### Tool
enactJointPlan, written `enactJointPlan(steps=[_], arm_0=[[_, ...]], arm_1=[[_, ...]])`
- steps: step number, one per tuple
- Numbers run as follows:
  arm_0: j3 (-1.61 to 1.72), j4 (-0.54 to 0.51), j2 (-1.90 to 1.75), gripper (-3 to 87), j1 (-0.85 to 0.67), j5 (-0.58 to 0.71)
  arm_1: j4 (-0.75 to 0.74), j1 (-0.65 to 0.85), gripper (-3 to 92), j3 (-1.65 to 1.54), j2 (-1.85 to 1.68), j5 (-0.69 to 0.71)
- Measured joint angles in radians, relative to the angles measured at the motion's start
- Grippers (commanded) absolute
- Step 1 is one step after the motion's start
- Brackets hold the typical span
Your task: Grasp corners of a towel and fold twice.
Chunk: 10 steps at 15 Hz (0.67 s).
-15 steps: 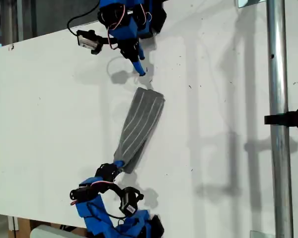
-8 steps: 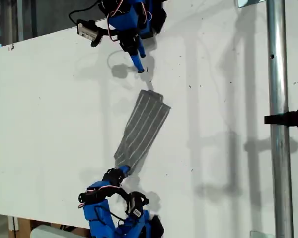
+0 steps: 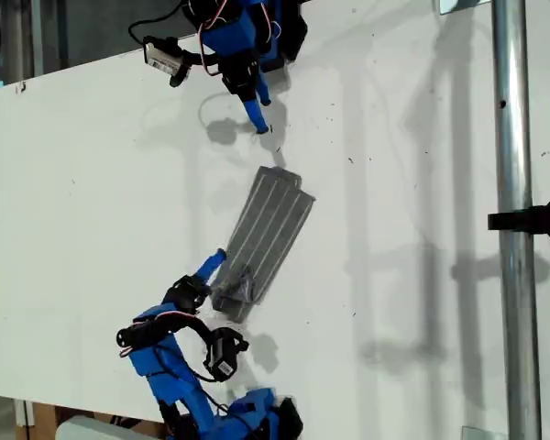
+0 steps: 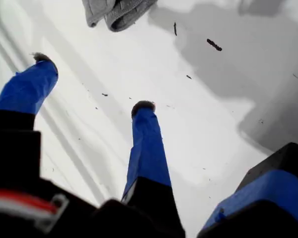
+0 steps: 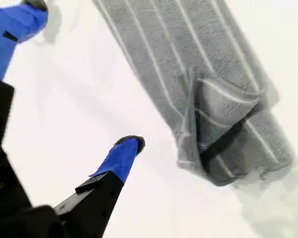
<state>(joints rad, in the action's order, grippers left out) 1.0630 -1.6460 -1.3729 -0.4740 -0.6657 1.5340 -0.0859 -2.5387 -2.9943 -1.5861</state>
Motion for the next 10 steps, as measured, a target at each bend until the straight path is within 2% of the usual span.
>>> enactJointPlan(steps=[3,4,7,10], arm_0=[[0.031,-0.014,-0.028,41.0,-0.138,-0.017],[0.097,-0.014,-0.074,34.0,-0.161,-0.040],[0.377,-0.005,-0.310,9.8,-0.160,-0.087],[0.698,-0.008,-0.545,3.7,-0.051,-0.253]], arm_1=[[-0.002,-0.023,32.1,-0.018,-0.018,-0.012],[-0.009,-0.032,32.1,-0.026,-0.020,-0.018],[-0.083,-0.057,32.4,-0.041,0.028,-0.025],[-0.247,-0.060,34.2,-0.023,0.290,-0.012]])
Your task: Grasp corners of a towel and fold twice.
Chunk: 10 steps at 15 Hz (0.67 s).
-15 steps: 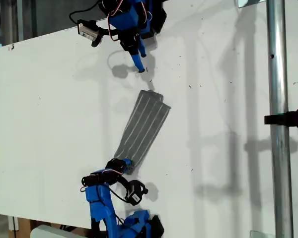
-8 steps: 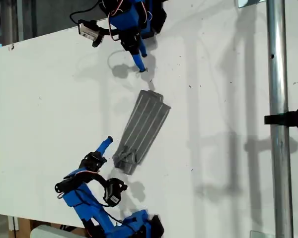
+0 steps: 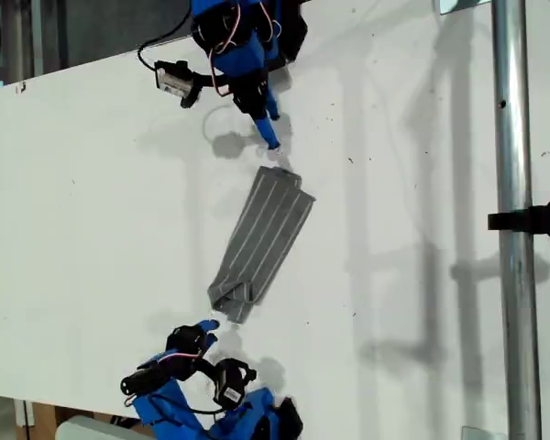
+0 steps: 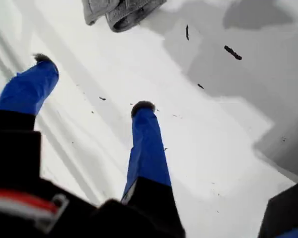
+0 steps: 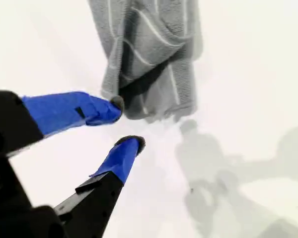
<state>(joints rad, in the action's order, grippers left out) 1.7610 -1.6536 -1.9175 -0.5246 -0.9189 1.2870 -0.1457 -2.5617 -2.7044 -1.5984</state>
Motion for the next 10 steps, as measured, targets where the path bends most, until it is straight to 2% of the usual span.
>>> enactJointPlan(steps=[1,6,8,10], arm_0=[[0.097,-0.017,-0.063,0.4,0.063,-0.083],[0.425,-0.020,-0.442,-1.9,0.466,-0.584],[0.597,0.054,-0.638,-2.6,0.575,-0.721],[0.788,0.146,-0.907,-2.6,0.630,-0.779]], arm_1=[[-0.040,-0.006,34.8,0.026,0.094,0.003],[-0.172,-0.012,34.3,0.143,0.371,0.020],[-0.245,0.002,34.6,0.238,0.537,0.071],[-0.287,0.040,35.0,0.399,0.758,0.135]])
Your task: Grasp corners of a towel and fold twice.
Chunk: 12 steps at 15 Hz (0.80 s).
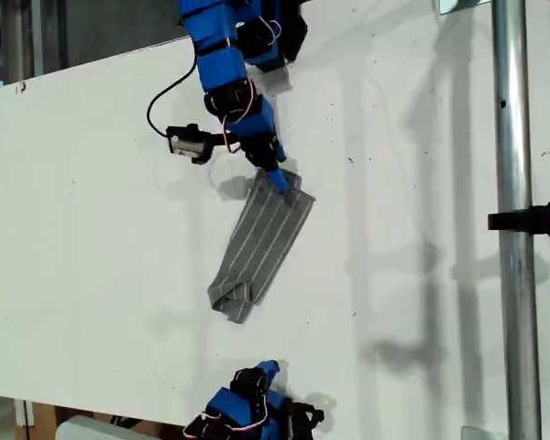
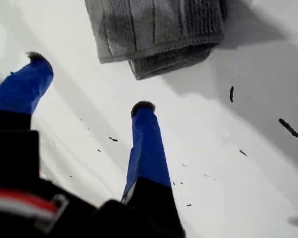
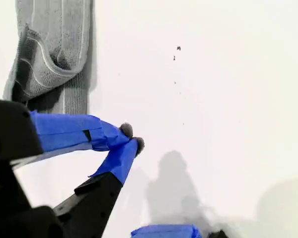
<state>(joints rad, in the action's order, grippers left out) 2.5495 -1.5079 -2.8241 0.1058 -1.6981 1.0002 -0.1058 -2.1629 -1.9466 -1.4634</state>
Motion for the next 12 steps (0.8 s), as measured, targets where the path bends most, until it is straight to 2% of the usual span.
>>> enactJointPlan(steps=[3,7,11,12], arm_0=[[0.130,0.041,-0.440,-2.6,0.052,0.011],[0.166,0.075,-0.554,-2.6,0.094,-0.017],[0.388,0.187,-0.641,-2.6,0.127,-0.086],[0.405,0.204,-0.643,-2.6,0.127,-0.087]], arm_1=[[-0.055,0.051,34.3,0.106,0.212,0.054],[-0.098,0.092,33.2,0.072,0.230,0.063],[-0.130,0.120,32.9,0.008,0.230,0.074],[-0.140,0.126,29.4,-0.011,0.230,0.074]])
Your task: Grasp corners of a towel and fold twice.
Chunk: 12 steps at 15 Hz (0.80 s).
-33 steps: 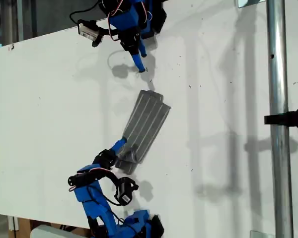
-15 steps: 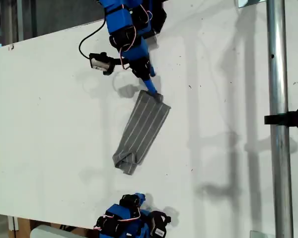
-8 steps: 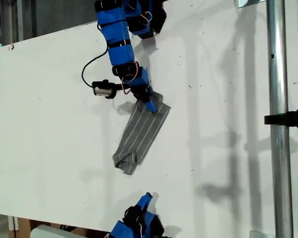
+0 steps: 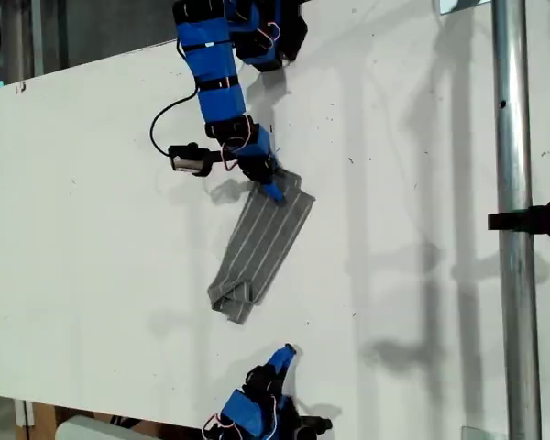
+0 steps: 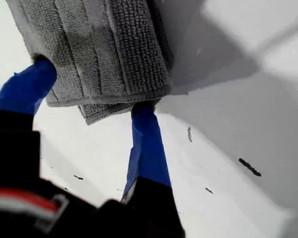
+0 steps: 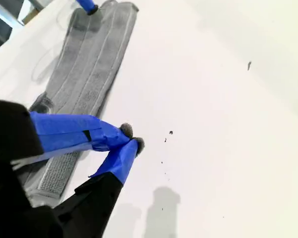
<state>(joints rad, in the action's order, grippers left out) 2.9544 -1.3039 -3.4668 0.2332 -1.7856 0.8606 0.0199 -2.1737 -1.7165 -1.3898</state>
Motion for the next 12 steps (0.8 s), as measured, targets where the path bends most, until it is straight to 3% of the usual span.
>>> enactJointPlan(steps=[3,7,12], arm_0=[[0.002,0.005,-0.002,-2.6,0.000,0.000],[0.002,0.003,-0.002,-2.6,0.000,-0.018],[0.002,-0.026,-0.002,-2.6,0.000,-0.018]], arm_1=[[-0.052,0.032,6.6,-0.054,-0.006,0.009],[-0.084,0.089,2.4,-0.100,-0.112,0.032],[0.089,0.324,3.2,-0.227,-0.324,0.120]])
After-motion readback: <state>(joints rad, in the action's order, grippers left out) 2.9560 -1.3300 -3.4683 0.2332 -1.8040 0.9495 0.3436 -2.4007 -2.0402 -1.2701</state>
